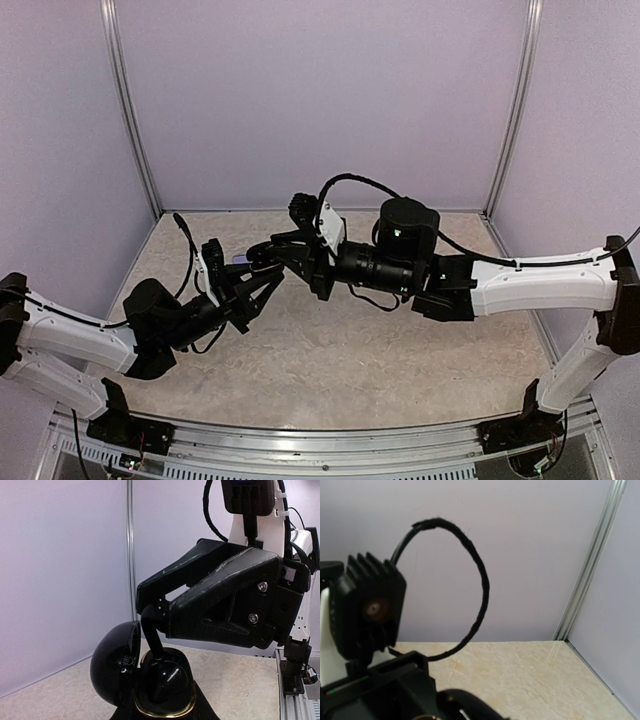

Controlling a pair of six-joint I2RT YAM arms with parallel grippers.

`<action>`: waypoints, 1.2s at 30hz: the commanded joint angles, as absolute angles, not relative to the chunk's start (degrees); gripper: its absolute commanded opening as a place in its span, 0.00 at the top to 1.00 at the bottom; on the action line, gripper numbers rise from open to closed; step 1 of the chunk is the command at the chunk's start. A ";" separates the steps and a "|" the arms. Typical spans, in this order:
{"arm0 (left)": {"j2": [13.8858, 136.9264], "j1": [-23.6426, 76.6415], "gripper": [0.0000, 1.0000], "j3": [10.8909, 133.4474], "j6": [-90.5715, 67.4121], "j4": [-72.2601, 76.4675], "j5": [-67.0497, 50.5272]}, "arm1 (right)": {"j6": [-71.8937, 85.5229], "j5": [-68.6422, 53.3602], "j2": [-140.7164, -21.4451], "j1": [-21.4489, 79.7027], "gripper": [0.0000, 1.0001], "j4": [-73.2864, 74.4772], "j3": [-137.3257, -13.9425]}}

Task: Insert the wireless bluetooth earbuds into the charging case
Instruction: Place the right earbud in the right side groove of the charging case.

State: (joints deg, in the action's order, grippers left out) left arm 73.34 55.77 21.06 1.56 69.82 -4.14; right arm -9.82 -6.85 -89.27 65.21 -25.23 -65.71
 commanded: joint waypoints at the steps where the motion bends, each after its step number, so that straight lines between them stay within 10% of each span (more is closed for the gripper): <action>1: 71.87 56.43 1.00 22.06 2.19 71.54 -6.04 | -10.46 -5.02 -90.69 65.48 0.84 -26.34 -65.15; 36: 70.72 55.55 1.00 21.36 3.63 71.85 -5.92 | -11.45 -8.56 -86.28 65.48 0.84 -25.50 -58.63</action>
State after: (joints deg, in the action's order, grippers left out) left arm 72.64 55.70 21.04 1.93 66.85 -5.32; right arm -11.51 -7.18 -87.48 65.25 -28.58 -60.66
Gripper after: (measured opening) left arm 0.236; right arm 0.169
